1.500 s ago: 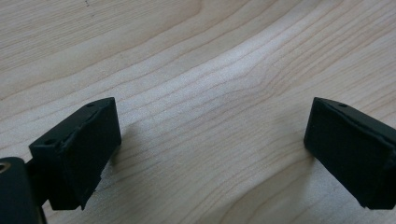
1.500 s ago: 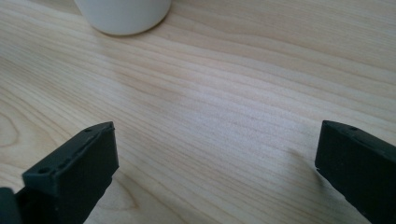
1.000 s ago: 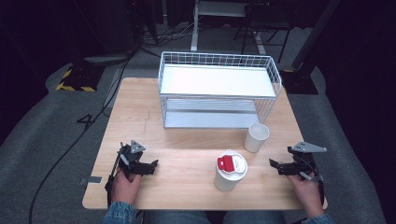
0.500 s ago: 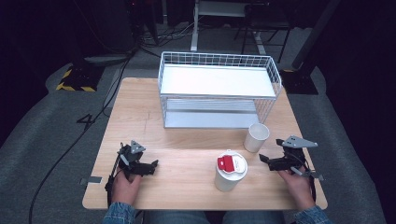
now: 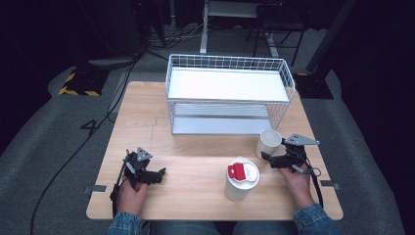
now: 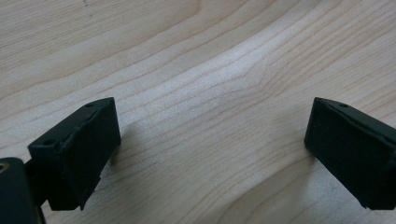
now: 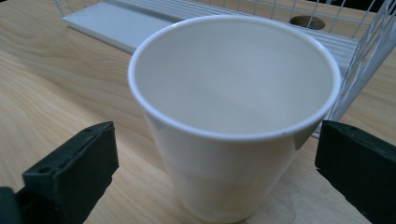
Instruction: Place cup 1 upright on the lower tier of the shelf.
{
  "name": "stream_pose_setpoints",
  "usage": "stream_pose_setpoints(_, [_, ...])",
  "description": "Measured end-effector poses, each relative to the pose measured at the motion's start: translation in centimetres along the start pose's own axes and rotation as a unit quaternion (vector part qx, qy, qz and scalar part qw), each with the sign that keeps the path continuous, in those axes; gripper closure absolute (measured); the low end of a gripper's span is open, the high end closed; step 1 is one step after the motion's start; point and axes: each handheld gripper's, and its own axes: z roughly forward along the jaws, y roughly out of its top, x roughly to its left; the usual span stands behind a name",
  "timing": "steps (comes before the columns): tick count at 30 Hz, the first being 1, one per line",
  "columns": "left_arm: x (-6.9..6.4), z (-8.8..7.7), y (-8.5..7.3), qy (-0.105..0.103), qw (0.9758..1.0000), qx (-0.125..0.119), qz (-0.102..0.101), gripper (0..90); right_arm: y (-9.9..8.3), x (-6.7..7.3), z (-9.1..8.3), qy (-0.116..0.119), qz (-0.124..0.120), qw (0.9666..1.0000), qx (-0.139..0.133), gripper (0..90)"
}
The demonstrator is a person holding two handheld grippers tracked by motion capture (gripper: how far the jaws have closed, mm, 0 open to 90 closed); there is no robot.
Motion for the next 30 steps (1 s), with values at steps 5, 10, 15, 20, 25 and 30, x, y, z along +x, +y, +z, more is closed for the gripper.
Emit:
stream_pose_setpoints(5, [0.0,0.0,0.0,0.000,1.0000,0.000,0.000,4.1,-0.1,-0.5,0.7,-0.003,0.007,1.0000,-0.003,0.0])
stream_pose_setpoints(10, [0.0,0.0,0.0,0.000,1.0000,0.000,0.000,4.1,-0.3,-0.8,1.3,-0.002,0.006,0.9999,-0.008,0.0])
stream_pose_setpoints(15, [0.0,0.0,0.0,0.000,1.0000,0.000,0.000,4.1,-0.5,-0.8,1.8,-0.002,0.006,0.9998,-0.016,0.0])
stream_pose_setpoints(20, [0.0,0.0,0.0,0.000,1.0000,0.000,-0.001,4.1,-0.7,-0.8,2.3,0.001,0.008,0.9999,-0.013,0.0])
stream_pose_setpoints(25, [0.0,0.0,0.0,0.001,1.0000,0.001,0.000,4.1,-0.9,-0.8,2.4,0.000,0.010,0.9999,-0.007,1.8])
stream_pose_setpoints(30, [0.0,0.0,0.0,0.000,1.0000,0.001,0.001,4.1,-0.9,-0.7,2.5,-0.001,0.004,1.0000,-0.001,7.1])
